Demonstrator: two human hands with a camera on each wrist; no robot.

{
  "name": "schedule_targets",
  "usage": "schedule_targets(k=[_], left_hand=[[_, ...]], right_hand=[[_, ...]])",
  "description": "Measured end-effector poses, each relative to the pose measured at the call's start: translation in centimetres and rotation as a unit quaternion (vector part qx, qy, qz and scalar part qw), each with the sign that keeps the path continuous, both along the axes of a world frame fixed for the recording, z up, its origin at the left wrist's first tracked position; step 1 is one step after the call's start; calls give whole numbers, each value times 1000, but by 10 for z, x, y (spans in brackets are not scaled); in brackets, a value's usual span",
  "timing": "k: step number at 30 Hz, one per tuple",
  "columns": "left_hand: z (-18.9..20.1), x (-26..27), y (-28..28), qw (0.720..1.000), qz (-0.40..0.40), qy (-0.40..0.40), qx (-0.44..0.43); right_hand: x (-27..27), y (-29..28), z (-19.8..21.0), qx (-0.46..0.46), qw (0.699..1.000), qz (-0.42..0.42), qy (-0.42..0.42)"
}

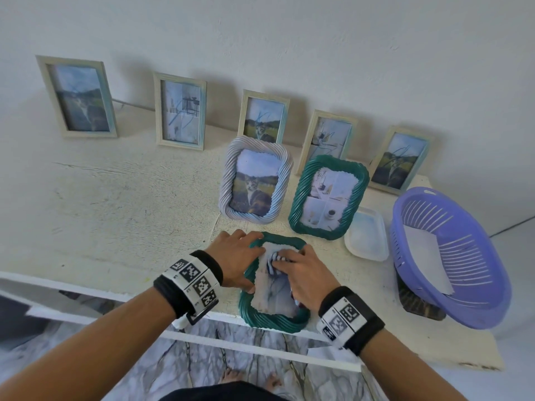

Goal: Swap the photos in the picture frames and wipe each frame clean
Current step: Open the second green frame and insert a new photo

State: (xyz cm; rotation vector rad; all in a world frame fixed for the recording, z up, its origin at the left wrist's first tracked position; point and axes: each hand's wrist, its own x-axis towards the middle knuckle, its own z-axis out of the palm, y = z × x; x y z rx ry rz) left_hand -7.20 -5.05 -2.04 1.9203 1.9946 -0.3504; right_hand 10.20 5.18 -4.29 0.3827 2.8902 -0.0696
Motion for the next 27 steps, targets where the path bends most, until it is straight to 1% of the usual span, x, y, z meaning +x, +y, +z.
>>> schedule_targets(k=[2, 4, 6, 8, 10, 12, 13, 15, 17, 19, 22, 24, 25, 26, 27], left_hand=[[0, 0, 0, 1000, 4, -2, 1], [-1, -1, -1, 1000, 7, -3, 1], [0, -1, -1, 1000, 7, 0, 2], [2, 0, -1, 1000, 4, 5, 1], [3, -1, 0, 1000, 2, 6, -1], [3, -1, 0, 1000, -1, 8, -5], [3, -1, 0, 1000, -1, 9, -5], [3, 0, -1, 1000, -1, 11, -6], [4, 1, 0, 1000, -1, 17, -6], [4, 1, 1, 1000, -1, 22, -5], [2, 0, 1, 1000, -2, 20, -6], [1, 0, 0, 1000, -4, 19, -4], [1, 0, 0, 1000, -5, 17, -2], [1, -1, 0, 1000, -6, 14, -3], [1, -1, 0, 1000, -7, 13, -4]], right_hand=[[-11, 9, -3, 17, 1000, -25, -4], [-11, 3, -4, 20, 1000, -17, 8], [2, -14, 2, -7, 999, 32, 4], [22, -30, 10, -16, 993, 114, -15], [31, -31, 16, -13, 990, 139, -38], [26, -17, 13, 7, 993, 109, -53], [20, -6, 9, 12, 996, 70, -54], [8, 15, 0, 12, 1000, -17, -20], [2, 18, -6, 22, 998, -63, -4], [6, -1, -3, 24, 998, -65, -8], [28, -47, 11, 21, 1000, 19, -8], [37, -55, 12, 20, 998, 51, -33], [36, -48, 12, 22, 998, 52, -37], [31, -36, 9, 20, 998, 34, -38], [25, -23, 5, 9, 1000, -6, -22]])
